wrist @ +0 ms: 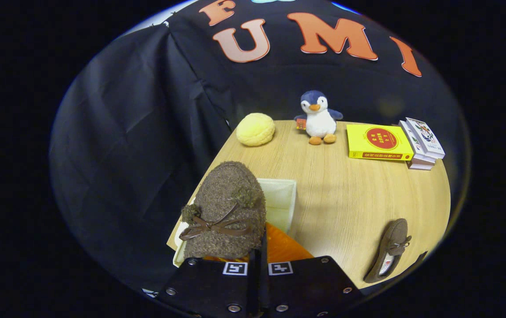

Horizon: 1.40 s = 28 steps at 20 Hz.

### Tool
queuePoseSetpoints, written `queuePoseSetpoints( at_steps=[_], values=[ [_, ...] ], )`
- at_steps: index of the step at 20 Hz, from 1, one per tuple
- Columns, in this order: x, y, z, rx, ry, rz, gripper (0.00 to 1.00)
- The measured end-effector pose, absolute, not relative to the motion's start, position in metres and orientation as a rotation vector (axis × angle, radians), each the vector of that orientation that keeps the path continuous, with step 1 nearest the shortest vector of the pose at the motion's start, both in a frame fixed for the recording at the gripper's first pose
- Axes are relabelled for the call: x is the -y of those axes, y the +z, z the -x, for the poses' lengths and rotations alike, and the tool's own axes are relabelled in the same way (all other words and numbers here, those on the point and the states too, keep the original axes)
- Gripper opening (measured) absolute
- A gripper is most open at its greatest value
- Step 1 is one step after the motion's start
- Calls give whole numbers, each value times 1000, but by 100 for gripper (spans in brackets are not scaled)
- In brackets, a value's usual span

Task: Open the storage box then place both shoes into the box .Put the left shoe in first, then the right shoe, with the right side of both shoes facing outward in a uniform manner.

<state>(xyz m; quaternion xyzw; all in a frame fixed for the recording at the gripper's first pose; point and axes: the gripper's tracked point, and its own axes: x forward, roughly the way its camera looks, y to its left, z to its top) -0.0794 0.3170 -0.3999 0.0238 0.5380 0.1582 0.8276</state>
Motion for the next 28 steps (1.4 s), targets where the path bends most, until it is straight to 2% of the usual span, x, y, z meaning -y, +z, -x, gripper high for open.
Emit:
queuePoseSetpoints(
  at_steps=[12, 17, 20, 23, 26, 27, 28],
  values=[
    [-373, -495, 96, -1364, 324, 143, 3],
    [-374, -532, 105, -1440, 219, 191, 4],
    [-378, -546, 116, -1509, 214, 154, 5],
    [-384, -540, 133, -1572, 262, 64, 22],
    [-381, -514, 140, -1569, 352, -16, 33],
    [-380, -499, 141, -1561, 381, -65, 43],
    [-375, -486, 137, -1538, 399, -98, 47]
  ],
)
